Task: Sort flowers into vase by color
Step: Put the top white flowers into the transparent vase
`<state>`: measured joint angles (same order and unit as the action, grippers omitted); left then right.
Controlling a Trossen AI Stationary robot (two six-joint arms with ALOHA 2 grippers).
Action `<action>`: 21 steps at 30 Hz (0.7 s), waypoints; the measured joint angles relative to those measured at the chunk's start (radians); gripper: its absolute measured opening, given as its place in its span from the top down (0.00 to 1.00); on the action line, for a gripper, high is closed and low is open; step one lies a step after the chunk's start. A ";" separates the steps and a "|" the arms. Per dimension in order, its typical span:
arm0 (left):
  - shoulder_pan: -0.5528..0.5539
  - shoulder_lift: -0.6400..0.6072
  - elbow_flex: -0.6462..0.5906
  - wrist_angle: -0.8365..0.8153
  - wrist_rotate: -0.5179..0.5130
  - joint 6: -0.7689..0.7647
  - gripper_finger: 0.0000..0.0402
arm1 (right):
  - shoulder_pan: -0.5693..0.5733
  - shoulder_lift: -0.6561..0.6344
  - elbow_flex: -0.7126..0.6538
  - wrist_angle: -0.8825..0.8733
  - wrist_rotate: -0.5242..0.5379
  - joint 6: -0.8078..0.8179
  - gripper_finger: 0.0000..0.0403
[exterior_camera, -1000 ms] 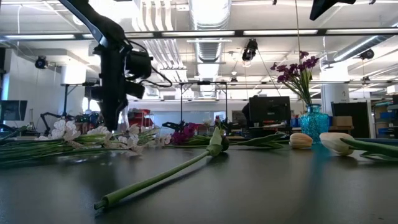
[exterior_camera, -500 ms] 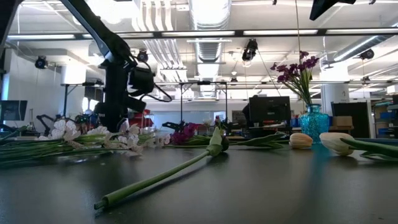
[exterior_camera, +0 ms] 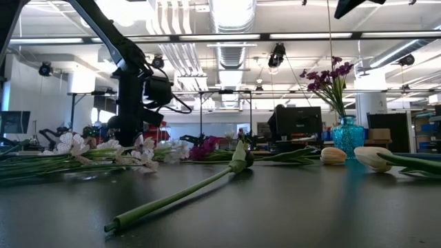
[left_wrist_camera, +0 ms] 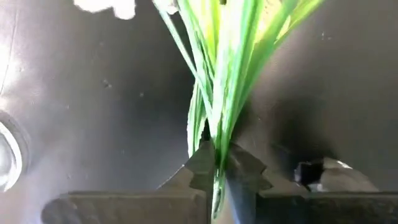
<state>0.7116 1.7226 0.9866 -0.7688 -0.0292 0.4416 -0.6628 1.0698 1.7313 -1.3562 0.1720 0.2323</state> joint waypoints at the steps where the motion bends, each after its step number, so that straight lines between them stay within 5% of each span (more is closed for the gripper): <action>1: 0.000 -0.008 -0.001 -0.003 0.012 -0.006 0.98 | 0.000 0.000 0.000 0.019 0.000 -0.012 0.97; 21: 0.035 -0.598 -0.002 0.128 0.217 -0.316 1.00 | 0.000 0.058 0.000 0.075 0.001 -0.070 0.97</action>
<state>0.7463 1.1242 0.9848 -0.6408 0.1877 0.1255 -0.6631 1.1278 1.7313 -1.2807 0.1727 0.1626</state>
